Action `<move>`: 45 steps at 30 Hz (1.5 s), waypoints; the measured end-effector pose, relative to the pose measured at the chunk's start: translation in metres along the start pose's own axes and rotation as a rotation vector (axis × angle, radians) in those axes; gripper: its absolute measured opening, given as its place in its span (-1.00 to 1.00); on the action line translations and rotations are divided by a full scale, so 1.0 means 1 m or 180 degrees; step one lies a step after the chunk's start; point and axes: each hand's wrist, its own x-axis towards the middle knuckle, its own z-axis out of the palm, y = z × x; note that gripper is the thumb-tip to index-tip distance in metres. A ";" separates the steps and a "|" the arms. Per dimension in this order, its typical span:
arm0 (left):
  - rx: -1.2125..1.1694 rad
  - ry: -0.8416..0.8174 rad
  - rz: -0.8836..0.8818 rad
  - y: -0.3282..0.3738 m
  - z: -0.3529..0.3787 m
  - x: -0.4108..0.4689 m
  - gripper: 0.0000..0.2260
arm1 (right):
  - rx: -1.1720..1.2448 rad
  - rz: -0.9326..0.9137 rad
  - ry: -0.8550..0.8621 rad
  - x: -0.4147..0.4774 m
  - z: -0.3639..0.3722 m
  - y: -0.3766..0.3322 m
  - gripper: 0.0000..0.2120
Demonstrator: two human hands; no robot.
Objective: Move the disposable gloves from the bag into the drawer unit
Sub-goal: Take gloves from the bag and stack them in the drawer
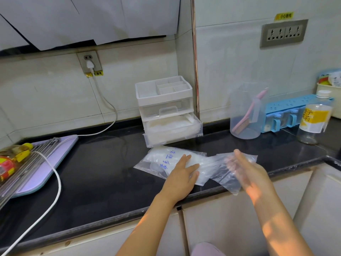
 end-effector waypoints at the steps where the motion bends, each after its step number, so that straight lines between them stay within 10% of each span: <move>1: 0.0006 0.0005 -0.0001 0.000 -0.001 0.001 -0.62 | -0.0104 -0.0029 -0.0086 0.000 0.004 -0.001 -0.82; 12: -0.0569 -0.0067 -0.0090 -0.001 -0.005 0.002 -0.70 | -0.1310 -0.1615 -0.2259 -0.058 0.051 -0.094 -0.87; 17: -0.3112 0.0681 -0.1041 0.018 -0.044 0.007 -0.80 | -0.2529 -0.1901 -0.3005 -0.055 0.063 -0.128 -0.88; 20: -0.4495 0.0603 -0.0378 0.021 -0.078 0.009 -0.42 | -0.2916 -0.1814 -0.3293 -0.045 0.069 -0.137 -0.87; 24: -0.3696 -0.0002 0.0277 0.037 -0.108 0.007 -0.18 | -0.2933 -0.1688 -0.3488 -0.033 0.080 -0.143 -0.86; 37: -0.2888 -0.0718 0.0195 0.027 -0.109 0.010 -0.82 | -0.3478 -0.1461 -0.3317 0.021 0.092 -0.164 -0.86; 45: -0.3014 0.0103 -0.0590 -0.008 -0.148 0.036 -0.81 | -0.3126 -0.1341 -0.2630 0.068 0.100 -0.145 -0.94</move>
